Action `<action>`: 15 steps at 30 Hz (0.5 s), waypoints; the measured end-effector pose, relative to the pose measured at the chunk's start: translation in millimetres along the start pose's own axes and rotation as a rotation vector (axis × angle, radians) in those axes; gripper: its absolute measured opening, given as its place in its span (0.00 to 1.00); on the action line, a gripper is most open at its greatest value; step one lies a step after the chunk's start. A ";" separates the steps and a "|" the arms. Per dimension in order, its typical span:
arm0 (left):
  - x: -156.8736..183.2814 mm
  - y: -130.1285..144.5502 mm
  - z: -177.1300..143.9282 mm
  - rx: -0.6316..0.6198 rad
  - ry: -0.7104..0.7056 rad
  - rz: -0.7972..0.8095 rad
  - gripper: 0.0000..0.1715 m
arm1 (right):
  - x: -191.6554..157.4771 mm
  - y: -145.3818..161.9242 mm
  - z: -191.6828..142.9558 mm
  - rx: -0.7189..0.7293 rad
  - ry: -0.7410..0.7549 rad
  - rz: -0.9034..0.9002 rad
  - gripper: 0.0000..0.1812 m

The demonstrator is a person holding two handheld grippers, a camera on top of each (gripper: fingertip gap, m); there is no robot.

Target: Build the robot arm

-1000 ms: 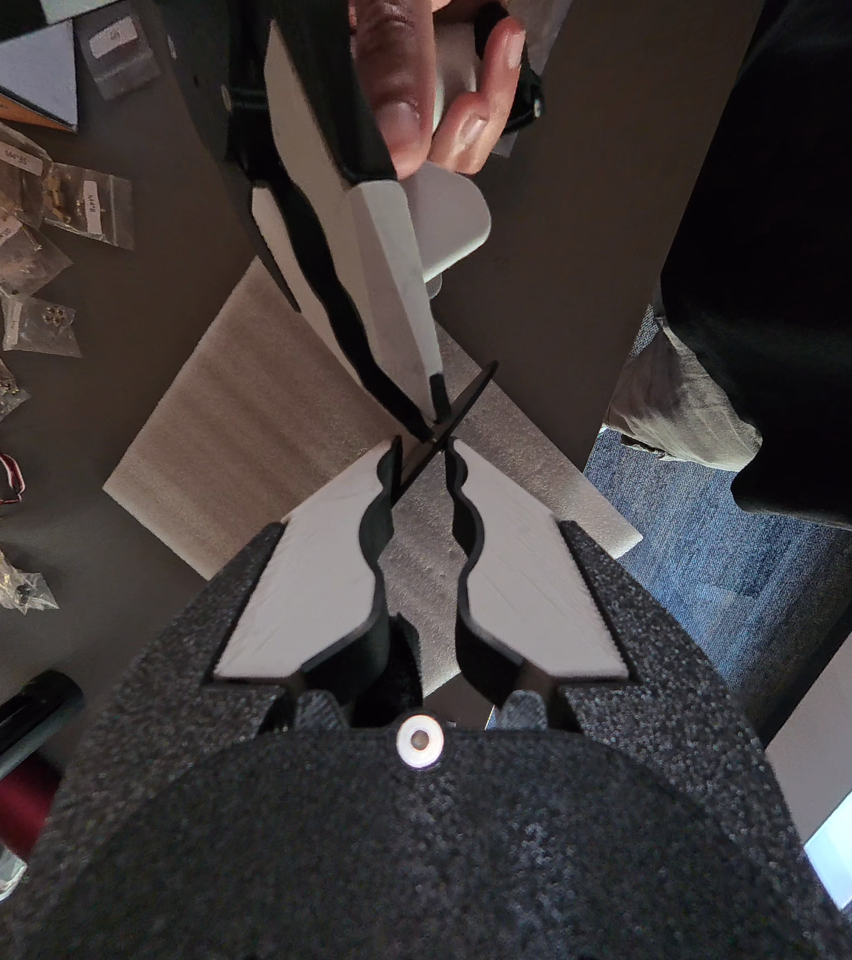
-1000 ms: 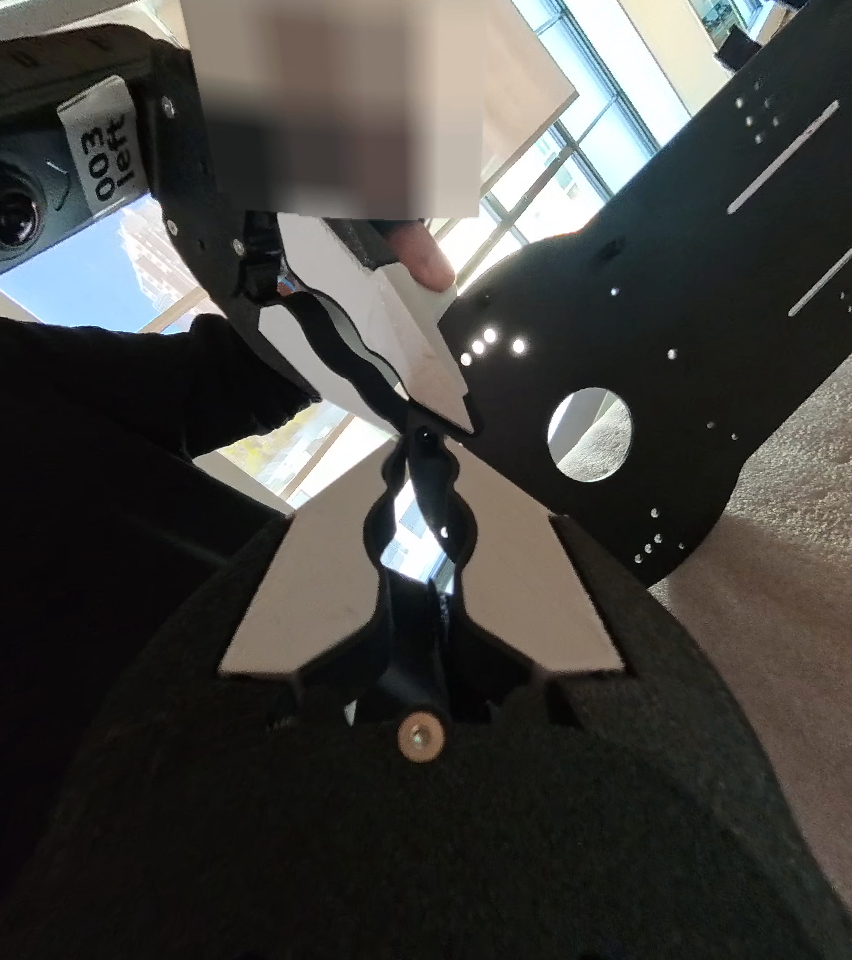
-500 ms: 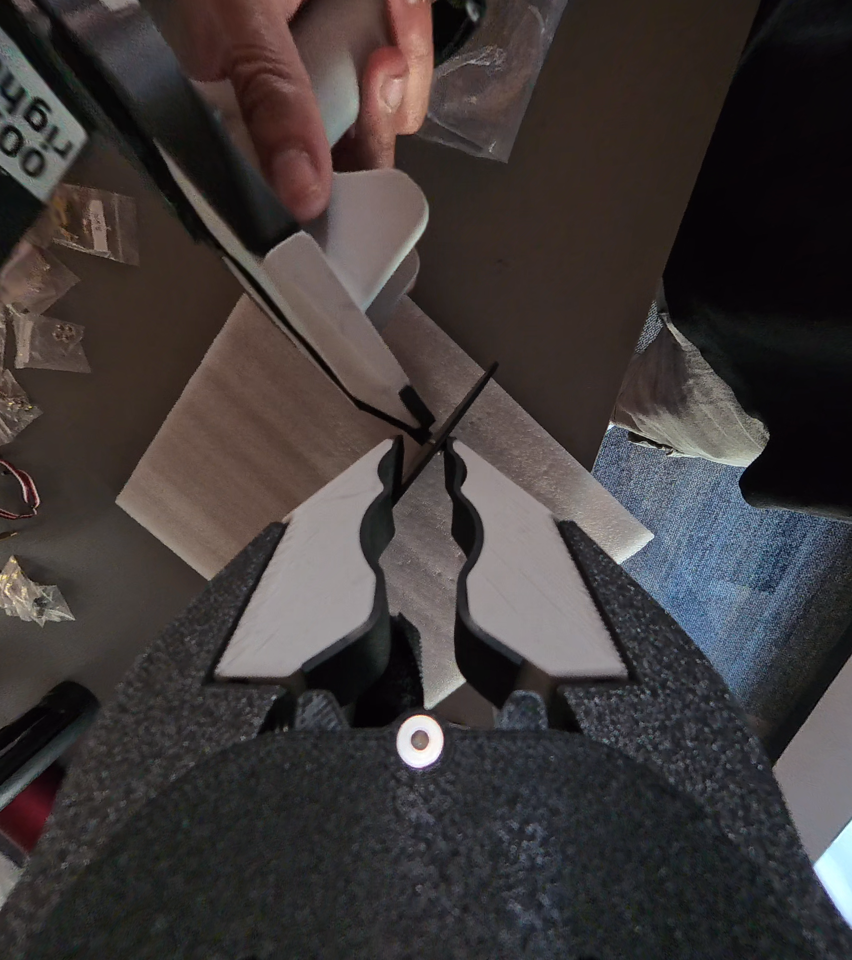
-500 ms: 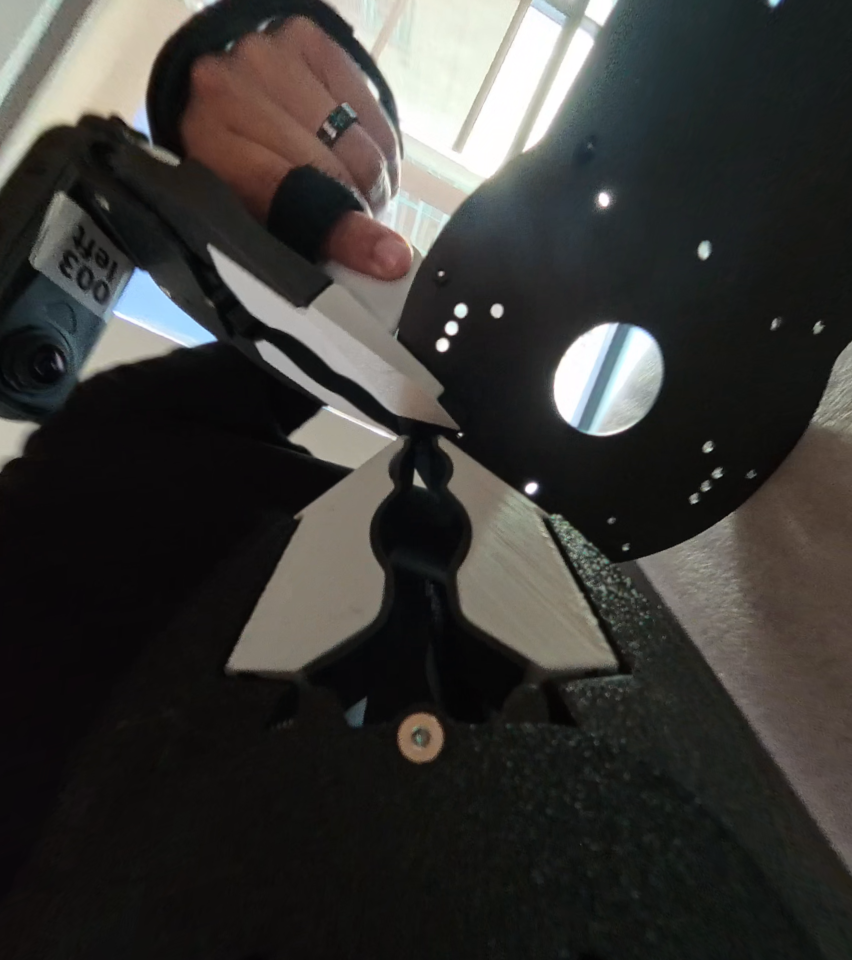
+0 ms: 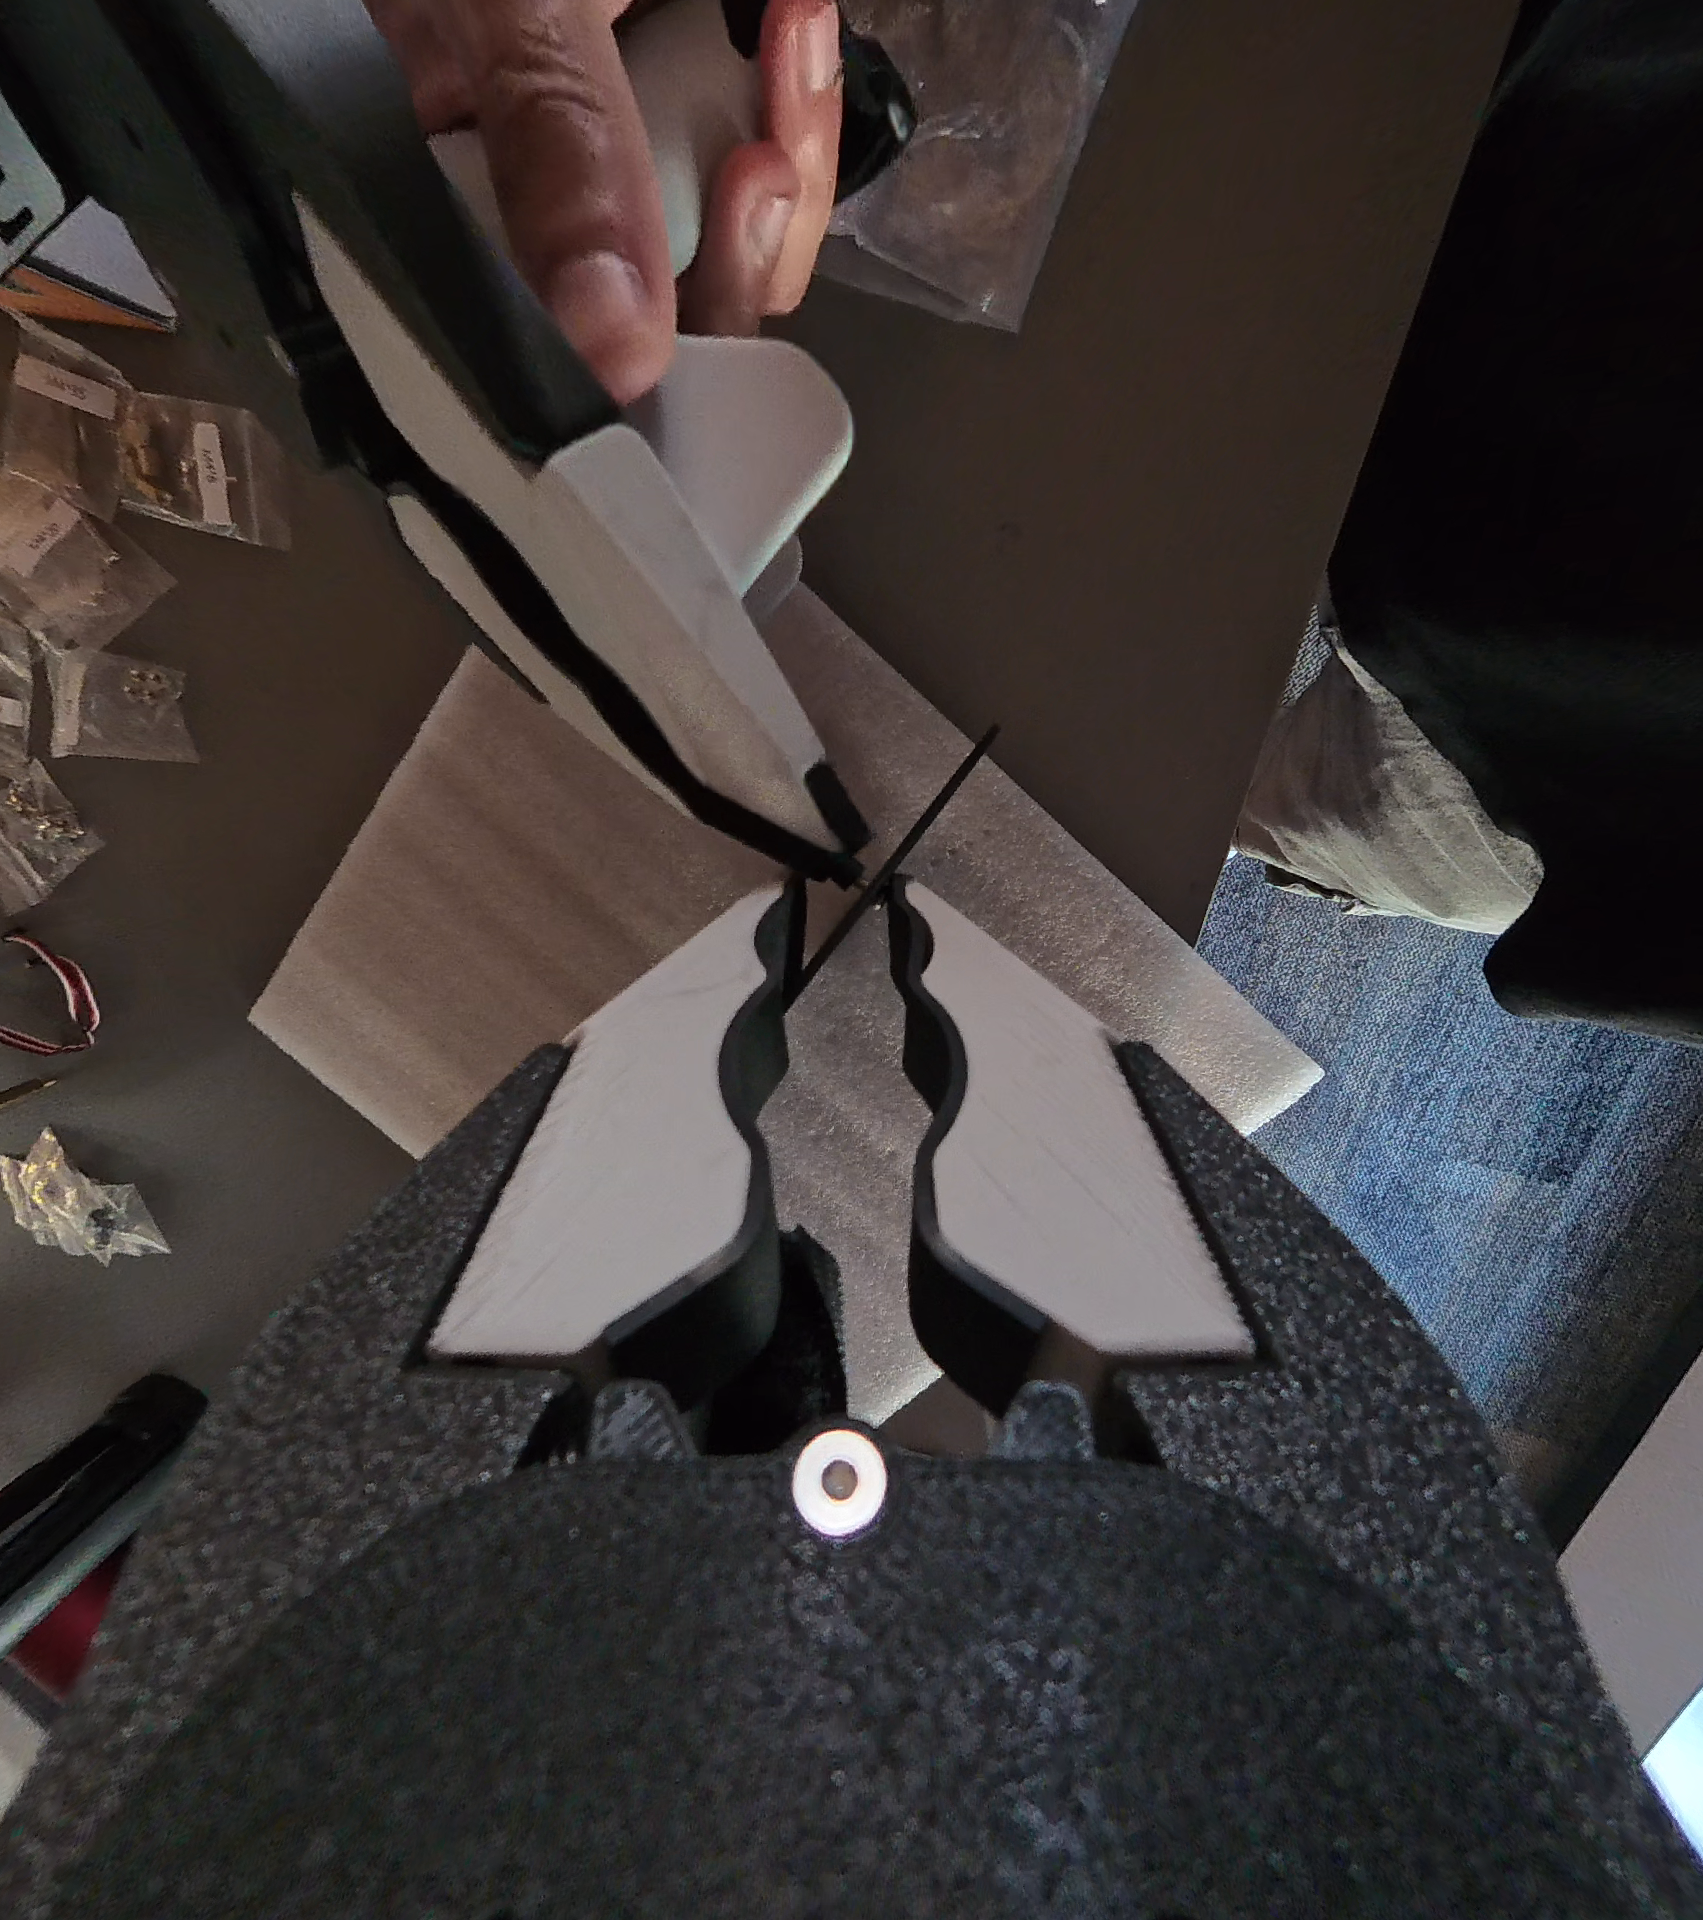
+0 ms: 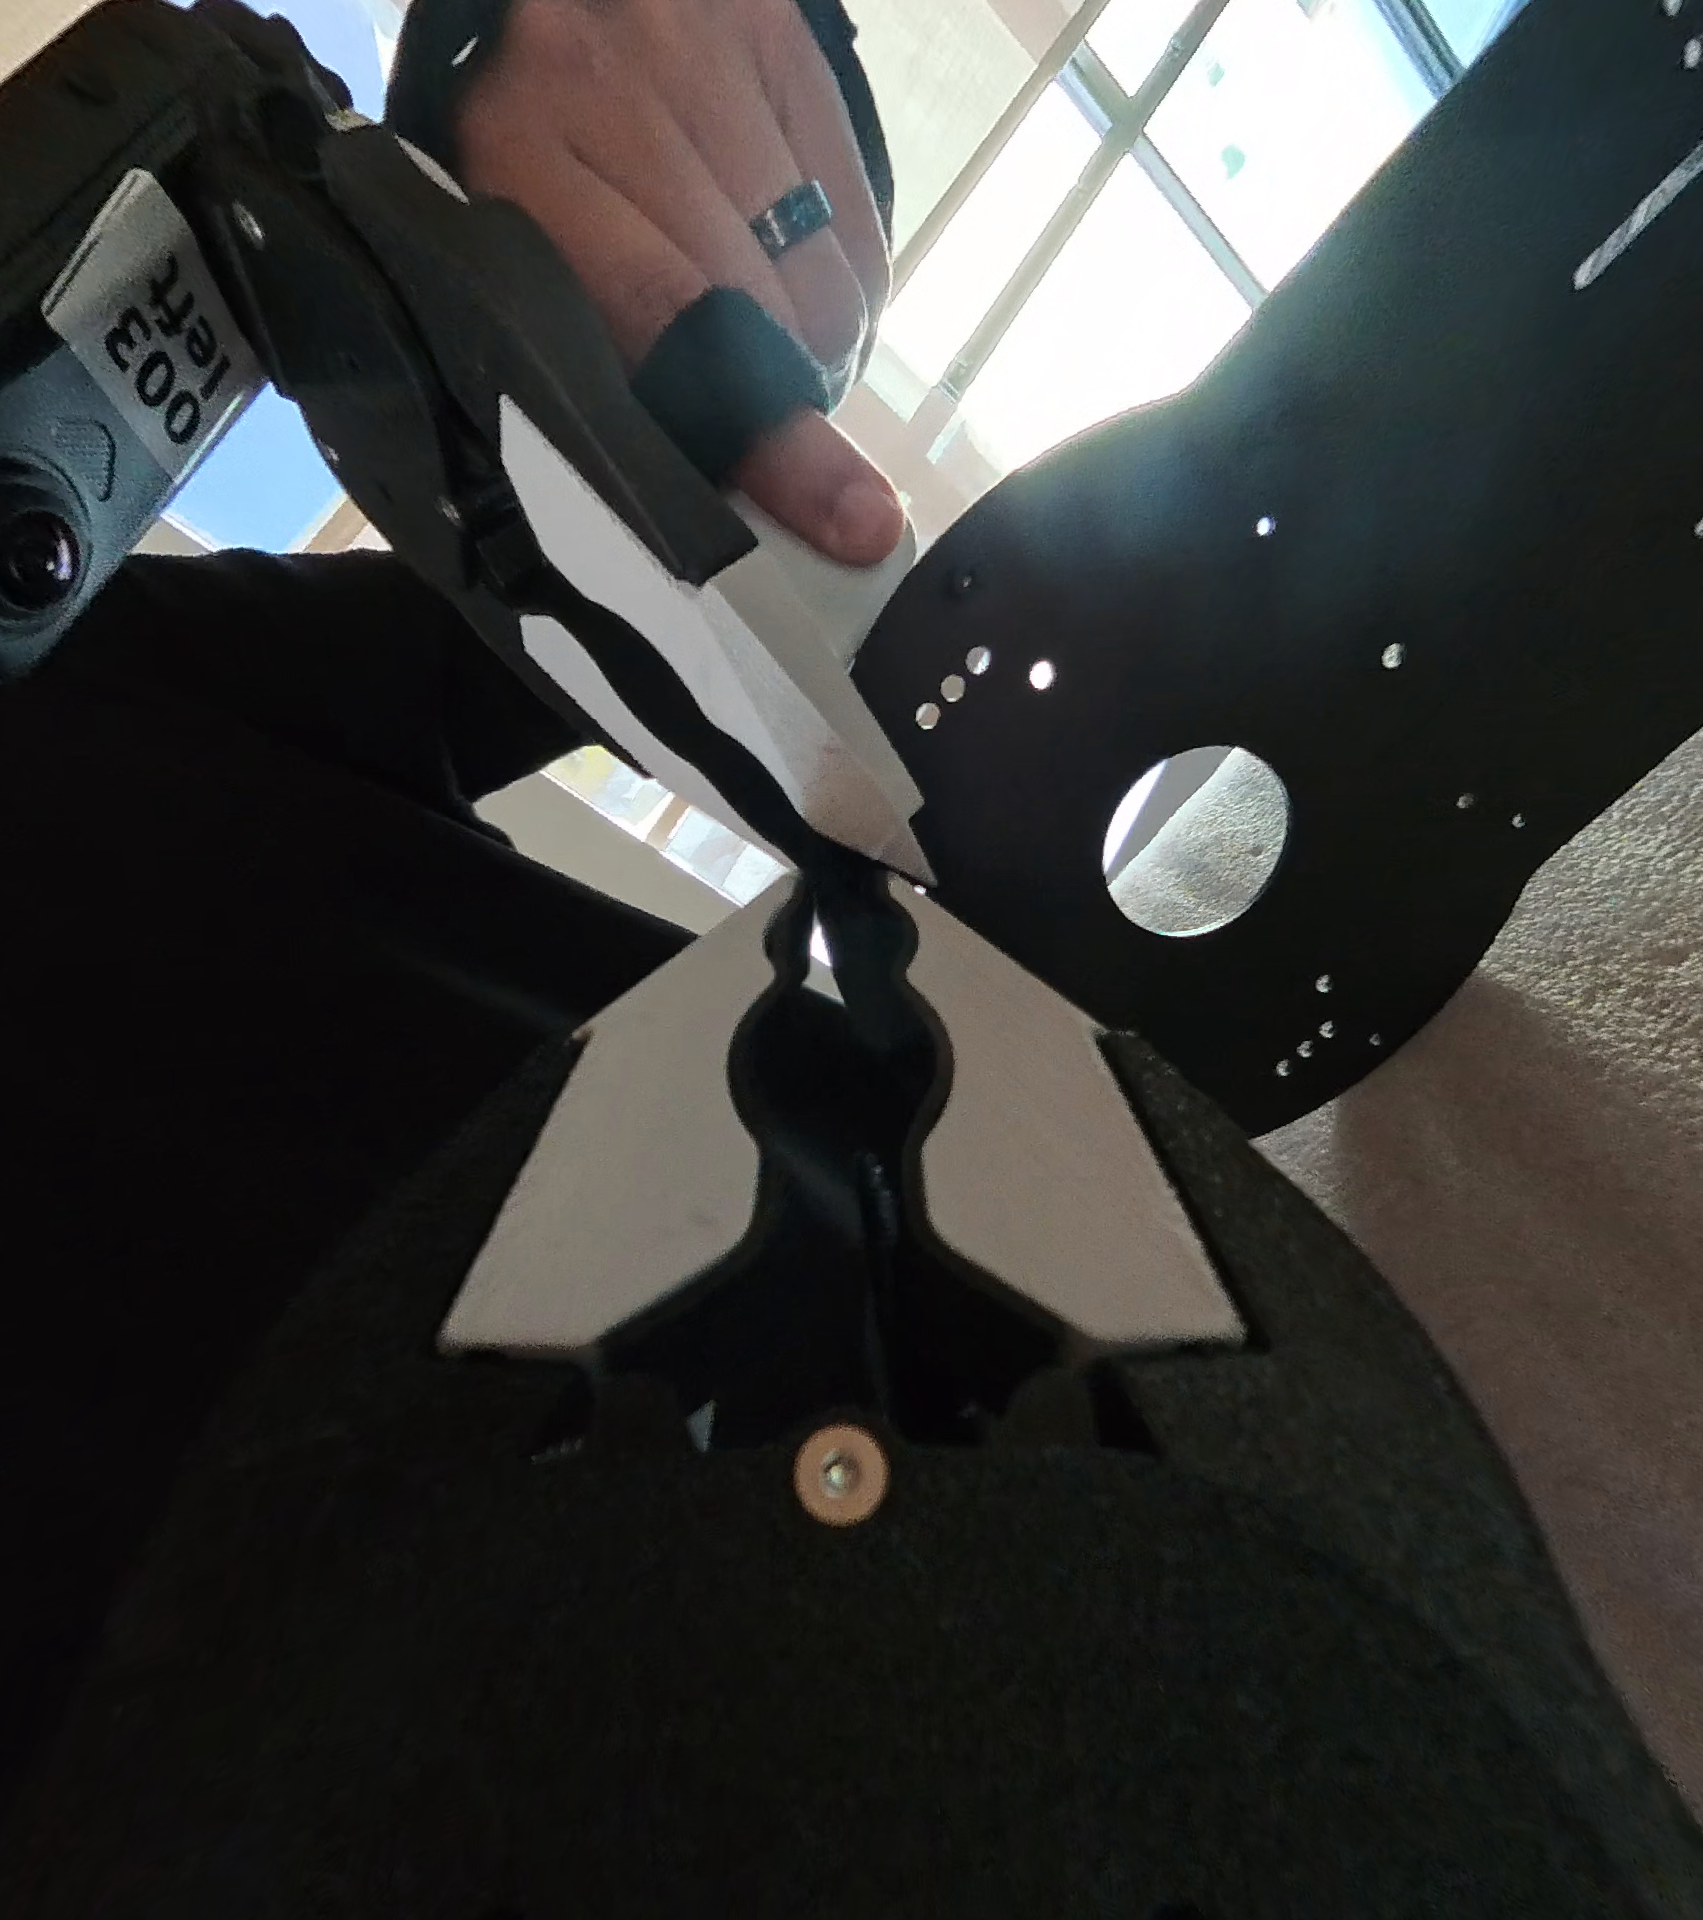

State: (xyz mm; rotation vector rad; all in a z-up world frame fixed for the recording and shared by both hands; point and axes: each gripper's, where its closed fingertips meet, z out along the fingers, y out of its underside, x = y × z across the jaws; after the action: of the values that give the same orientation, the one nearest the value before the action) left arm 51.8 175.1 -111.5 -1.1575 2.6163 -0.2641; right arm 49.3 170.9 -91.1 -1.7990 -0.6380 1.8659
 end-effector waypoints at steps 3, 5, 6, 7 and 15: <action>0.0 0.3 -0.3 -0.001 0.005 -0.003 0.09 | 2.2 -0.9 0.5 0.003 0.008 0.014 0.02; 0.9 0.5 -0.5 0.000 0.007 0.001 0.09 | 1.8 -0.1 1.4 -0.005 -0.002 0.043 0.02; 1.1 0.5 -0.4 0.000 0.006 0.004 0.09 | 1.5 0.7 1.5 -0.014 -0.004 0.045 0.02; 1.3 0.5 -0.4 0.001 0.005 0.006 0.09 | 0.8 2.1 1.3 -0.034 -0.005 0.042 0.02; -9.1 8.9 -0.9 -0.012 -0.060 0.006 0.13 | 1.3 2.0 -0.8 -0.113 0.022 -0.040 0.01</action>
State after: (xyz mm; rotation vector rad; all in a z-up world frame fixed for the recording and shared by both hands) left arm 51.2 187.8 -111.5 -1.1435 2.5722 -0.2093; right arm 50.1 170.1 -93.4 -1.8607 -0.7798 1.8146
